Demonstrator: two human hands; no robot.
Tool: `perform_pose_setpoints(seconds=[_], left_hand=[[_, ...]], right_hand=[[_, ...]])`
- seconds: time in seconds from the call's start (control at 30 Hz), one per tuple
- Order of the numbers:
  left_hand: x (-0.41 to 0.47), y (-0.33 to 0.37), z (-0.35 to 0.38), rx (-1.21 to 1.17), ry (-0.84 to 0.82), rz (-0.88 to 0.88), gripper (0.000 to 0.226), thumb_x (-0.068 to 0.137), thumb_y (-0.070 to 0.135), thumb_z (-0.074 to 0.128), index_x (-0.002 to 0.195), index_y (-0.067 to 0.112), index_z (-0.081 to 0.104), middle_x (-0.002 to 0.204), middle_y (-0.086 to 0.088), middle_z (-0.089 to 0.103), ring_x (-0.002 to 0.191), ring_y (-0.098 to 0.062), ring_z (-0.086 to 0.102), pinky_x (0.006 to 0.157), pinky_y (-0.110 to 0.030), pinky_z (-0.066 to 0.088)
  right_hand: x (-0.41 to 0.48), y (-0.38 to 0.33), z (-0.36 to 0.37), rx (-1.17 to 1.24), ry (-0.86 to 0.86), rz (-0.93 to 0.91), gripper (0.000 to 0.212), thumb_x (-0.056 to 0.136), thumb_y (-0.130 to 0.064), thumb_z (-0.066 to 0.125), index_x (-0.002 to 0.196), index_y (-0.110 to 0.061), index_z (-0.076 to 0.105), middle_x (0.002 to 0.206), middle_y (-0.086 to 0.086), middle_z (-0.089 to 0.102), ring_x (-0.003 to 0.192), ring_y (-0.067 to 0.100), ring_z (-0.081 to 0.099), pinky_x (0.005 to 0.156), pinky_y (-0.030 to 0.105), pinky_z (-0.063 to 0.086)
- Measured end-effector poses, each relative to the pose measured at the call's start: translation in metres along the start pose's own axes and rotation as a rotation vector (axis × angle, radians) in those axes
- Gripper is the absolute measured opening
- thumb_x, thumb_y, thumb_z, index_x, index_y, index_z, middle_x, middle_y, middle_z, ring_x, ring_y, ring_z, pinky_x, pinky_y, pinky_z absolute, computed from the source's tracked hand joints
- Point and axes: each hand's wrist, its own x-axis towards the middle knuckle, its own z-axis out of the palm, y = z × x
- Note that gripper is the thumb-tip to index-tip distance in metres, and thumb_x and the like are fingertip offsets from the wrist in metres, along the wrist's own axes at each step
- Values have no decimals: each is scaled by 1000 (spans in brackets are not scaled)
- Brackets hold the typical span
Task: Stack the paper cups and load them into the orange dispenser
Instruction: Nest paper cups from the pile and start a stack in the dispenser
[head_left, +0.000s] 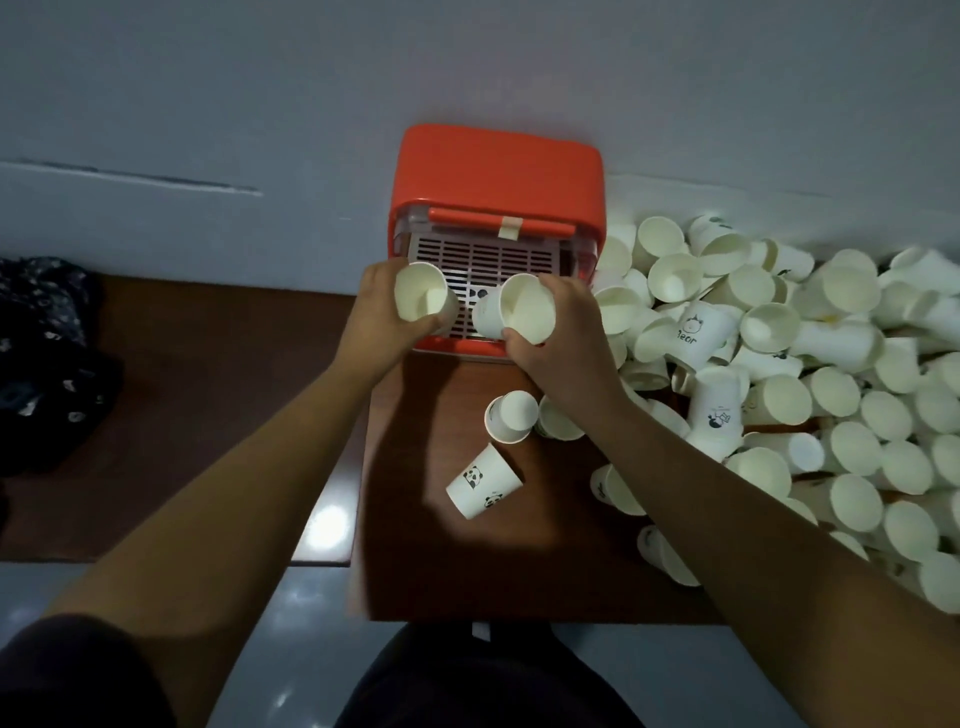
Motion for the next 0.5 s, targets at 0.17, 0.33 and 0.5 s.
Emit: perform_pose_setpoints(seconds=[0.17,0.33,0.5], left_hand=[[15,-19,16,210,-84,41,71,74,31,82,134,8,51,129,-16,52,120,-36,49,99,-48,44],[20,-27,21,214,-137,37,76,72,42,79,136,11,52,133,-13,53,123,-36,49,100,-50,46],[25,-44,12,92,-217,80,84,73,33,86,145,20,45,140,-3,54,129,-21,49,107,-43,43]], right_hand=[[9,7,16,18,-1,-18,63,74,-26,75,129,-7,49,123,7,50,113,20,46,95,25,36],[21,-5,37,37,-43,-82,62,73,-25,76,126,-3,52,118,10,52,108,21,48,89,15,28],[32,-18,62,76,-96,-119,65,74,-25,76,130,-2,51,123,12,52,112,23,51,94,20,35]])
